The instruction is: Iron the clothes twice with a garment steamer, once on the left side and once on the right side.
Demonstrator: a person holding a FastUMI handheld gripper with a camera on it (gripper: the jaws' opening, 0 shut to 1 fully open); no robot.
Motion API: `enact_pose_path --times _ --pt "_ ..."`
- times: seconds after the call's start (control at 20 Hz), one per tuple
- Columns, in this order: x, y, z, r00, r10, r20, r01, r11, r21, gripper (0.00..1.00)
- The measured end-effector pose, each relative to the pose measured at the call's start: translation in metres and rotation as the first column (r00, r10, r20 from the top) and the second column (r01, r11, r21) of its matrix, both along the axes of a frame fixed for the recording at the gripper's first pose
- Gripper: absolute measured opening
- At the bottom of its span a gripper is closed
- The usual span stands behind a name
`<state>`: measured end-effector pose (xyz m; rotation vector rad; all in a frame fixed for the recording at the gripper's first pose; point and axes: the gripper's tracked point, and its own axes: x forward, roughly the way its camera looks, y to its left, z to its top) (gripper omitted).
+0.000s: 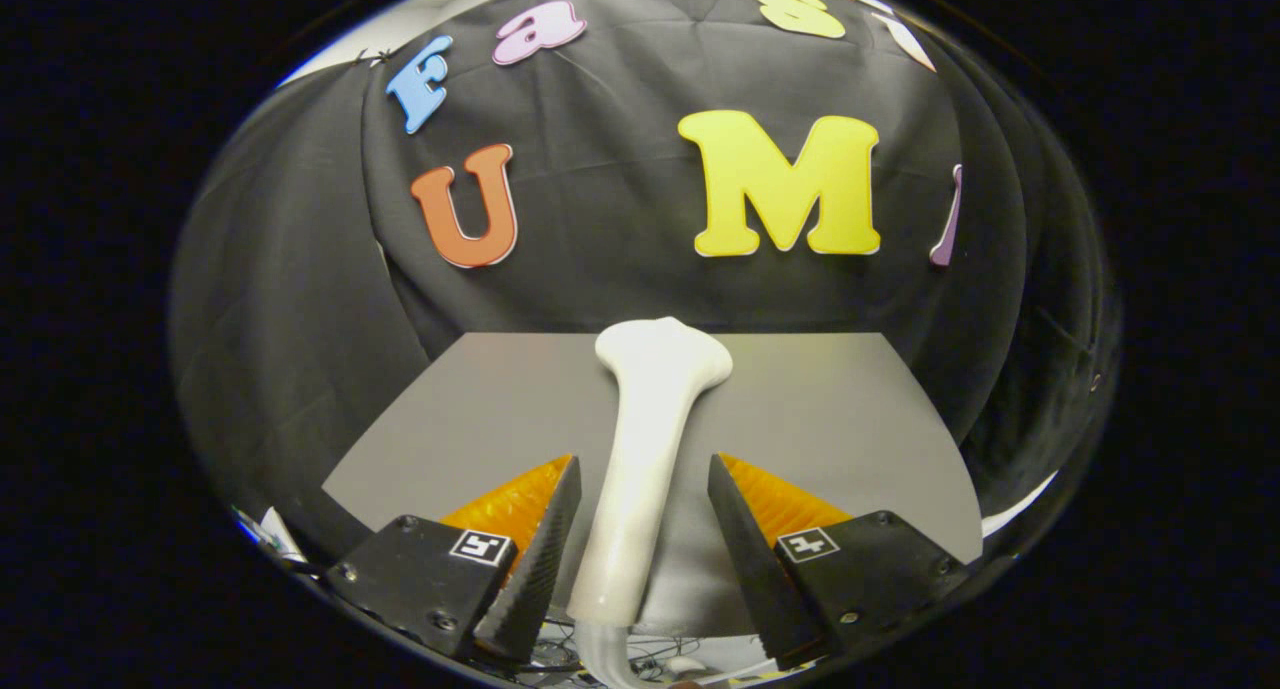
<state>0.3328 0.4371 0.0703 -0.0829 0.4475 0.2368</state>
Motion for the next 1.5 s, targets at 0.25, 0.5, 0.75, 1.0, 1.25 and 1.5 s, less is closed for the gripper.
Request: enact_pose_path --times 0.25,0.5,0.75,1.0,1.25,1.5 --pt "0.008 0.001 -0.022 0.995 -0.049 -0.084 0.05 0.999 0.002 0.67" --pt "0.008 0.007 -0.028 0.99 -0.084 -0.114 0.086 0.996 0.012 0.56" --pt "0.008 0.01 -0.025 0.986 -0.124 -0.109 0.133 0.988 0.079 0.38" --pt "-0.004 0.001 0.002 0.993 -0.115 -0.037 0.119 0.984 0.133 0.34" --pt "-0.042 -0.025 0.046 0.991 -0.106 0.077 0.088 0.976 0.2 0.33" --pt "-0.083 -0.085 0.077 0.976 -0.15 0.16 0.103 0.958 0.269 0.33"
